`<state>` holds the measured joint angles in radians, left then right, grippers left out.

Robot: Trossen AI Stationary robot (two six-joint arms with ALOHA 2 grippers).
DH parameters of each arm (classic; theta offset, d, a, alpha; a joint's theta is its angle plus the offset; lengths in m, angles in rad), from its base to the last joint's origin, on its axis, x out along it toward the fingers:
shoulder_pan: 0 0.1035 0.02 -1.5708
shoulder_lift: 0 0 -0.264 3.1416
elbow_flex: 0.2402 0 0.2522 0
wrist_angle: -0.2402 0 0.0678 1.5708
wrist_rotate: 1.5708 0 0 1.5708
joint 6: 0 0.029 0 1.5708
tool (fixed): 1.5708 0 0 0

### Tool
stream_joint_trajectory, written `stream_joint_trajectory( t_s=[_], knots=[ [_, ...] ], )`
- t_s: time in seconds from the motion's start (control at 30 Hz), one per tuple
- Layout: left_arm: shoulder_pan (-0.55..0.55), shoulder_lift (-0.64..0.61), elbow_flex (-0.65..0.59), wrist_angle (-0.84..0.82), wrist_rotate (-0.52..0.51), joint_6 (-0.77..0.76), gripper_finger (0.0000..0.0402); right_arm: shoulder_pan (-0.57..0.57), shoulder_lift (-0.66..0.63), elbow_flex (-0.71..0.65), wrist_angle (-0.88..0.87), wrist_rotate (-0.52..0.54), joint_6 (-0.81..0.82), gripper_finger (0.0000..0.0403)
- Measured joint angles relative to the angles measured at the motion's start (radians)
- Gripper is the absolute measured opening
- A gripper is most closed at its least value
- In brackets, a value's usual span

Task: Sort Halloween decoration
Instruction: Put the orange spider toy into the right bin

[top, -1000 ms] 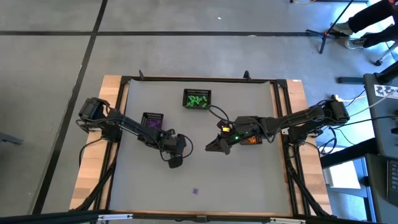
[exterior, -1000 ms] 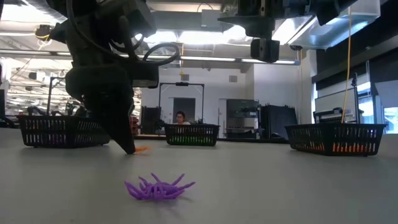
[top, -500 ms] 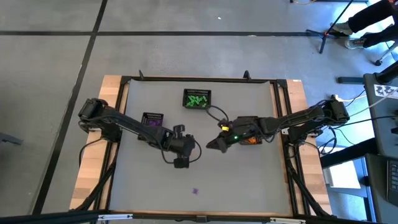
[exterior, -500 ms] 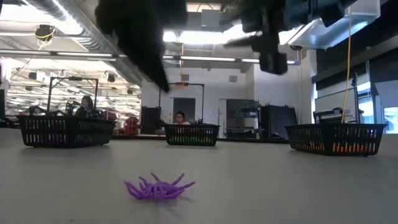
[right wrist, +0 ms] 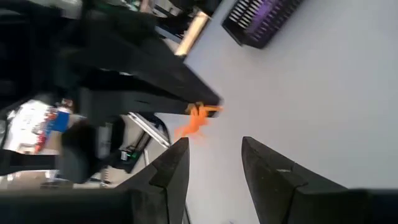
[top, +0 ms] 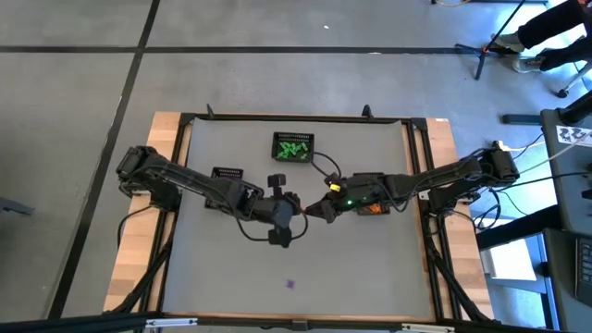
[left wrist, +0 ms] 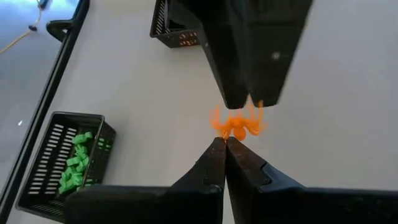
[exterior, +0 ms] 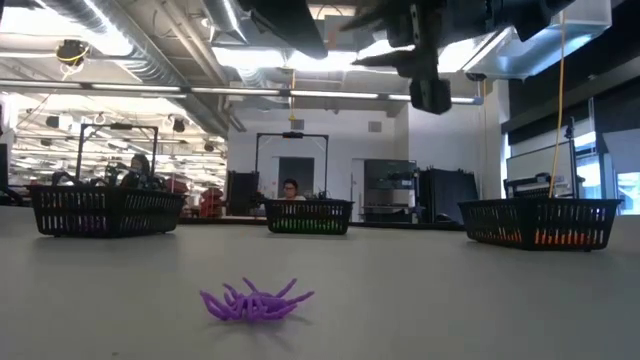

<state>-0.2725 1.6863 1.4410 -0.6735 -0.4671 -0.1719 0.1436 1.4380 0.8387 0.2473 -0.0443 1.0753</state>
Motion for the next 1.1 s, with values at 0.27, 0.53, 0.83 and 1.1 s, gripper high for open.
stream_joint_trajectory(
  t_s=[0.27,0.53,0.83,1.1],
  knots=[
    [0.003,0.000,0.000,0.001,0.006,0.000,0.0000,0.000,0.000,0.000,0.013,-0.008,0.005,0.0199],
    [0.001,0.000,0.000,-0.009,0.008,-0.002,0.0000,0.000,0.000,0.000,0.014,-0.008,0.019,0.0248],
    [0.011,0.000,0.000,-0.025,0.017,-0.009,0.0000,0.000,0.000,0.000,0.055,0.047,0.012,0.0249],
    [0.026,0.000,0.000,-0.016,0.017,-0.009,0.0000,0.000,0.037,0.005,0.092,0.066,-0.003,0.0248]
  ],
)
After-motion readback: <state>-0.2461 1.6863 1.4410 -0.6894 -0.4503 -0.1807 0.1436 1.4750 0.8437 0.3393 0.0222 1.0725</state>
